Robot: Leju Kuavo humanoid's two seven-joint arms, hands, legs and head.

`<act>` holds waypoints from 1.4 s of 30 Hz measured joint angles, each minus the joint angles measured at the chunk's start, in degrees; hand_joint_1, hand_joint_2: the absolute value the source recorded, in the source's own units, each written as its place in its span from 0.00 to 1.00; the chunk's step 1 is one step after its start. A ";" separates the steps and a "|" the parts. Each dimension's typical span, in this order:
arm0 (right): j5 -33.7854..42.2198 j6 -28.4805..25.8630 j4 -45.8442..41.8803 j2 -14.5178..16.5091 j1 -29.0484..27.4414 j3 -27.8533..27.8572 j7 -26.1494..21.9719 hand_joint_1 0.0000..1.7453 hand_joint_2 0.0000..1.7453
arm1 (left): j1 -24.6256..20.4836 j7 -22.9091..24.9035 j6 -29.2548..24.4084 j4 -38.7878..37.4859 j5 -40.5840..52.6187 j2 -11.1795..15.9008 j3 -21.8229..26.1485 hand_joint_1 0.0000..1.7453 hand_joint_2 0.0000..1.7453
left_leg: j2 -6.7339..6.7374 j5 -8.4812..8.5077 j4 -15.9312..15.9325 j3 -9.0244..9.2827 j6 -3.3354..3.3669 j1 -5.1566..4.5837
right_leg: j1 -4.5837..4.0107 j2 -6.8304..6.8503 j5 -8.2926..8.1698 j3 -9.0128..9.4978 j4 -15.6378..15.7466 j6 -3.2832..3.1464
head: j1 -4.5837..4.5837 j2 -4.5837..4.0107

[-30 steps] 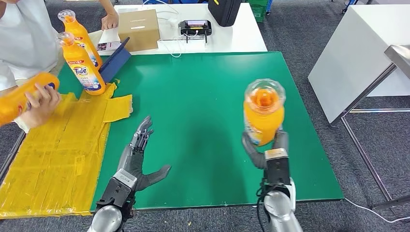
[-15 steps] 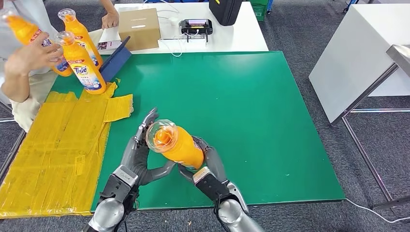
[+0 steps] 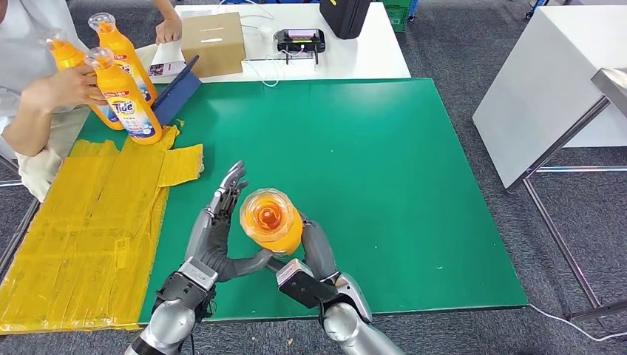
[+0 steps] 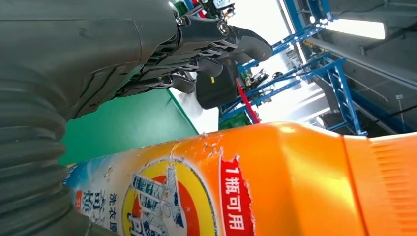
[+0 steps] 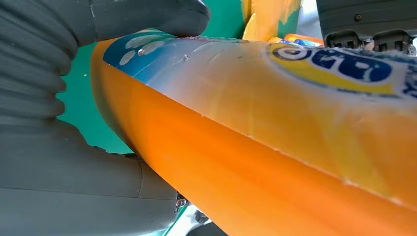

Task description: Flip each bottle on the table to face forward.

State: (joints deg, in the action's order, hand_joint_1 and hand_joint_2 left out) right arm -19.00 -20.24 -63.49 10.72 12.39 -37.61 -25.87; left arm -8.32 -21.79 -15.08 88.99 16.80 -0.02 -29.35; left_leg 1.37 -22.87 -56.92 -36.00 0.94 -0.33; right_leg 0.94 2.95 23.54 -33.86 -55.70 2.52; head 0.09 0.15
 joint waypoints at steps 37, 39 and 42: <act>1.80 0.05 -4.26 -1.28 -0.72 -0.56 0.17 1.00 1.00 | 1.10 -1.87 4.25 -3.53 -4.49 0.81 -0.78 1.00 1.00 | 0.00 0.00 0.00 -0.01 0.00 0.00 | -0.01 0.00 0.00 -0.01 0.00 0.00 | -0.01 0.00; 1.80 0.05 -4.20 -1.28 -0.72 -0.57 0.15 1.00 1.00 | 1.18 -2.01 4.28 -3.53 -5.34 0.78 -0.60 1.00 1.00 | 0.00 0.00 0.00 -0.01 0.00 0.00 | 0.00 0.00 0.00 -0.01 0.00 0.00 | -0.01 0.00; 1.92 0.05 -4.03 -1.26 -0.68 -0.58 0.14 1.00 1.00 | 1.50 -2.48 4.43 -3.53 -7.39 0.63 -0.31 1.00 1.00 | 0.00 0.00 0.00 -0.01 0.00 0.00 | 0.00 0.00 0.00 -0.01 0.00 0.00 | -0.01 0.00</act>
State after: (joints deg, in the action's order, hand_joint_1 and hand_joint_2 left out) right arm -17.09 -20.20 -67.53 9.46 11.71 -38.20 -25.73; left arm -6.82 -24.27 -10.65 85.46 9.40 0.61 -29.67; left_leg 1.37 -22.88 -56.92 -36.00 0.94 -0.33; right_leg 0.94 2.95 23.54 -33.86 -55.69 2.52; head 0.08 0.15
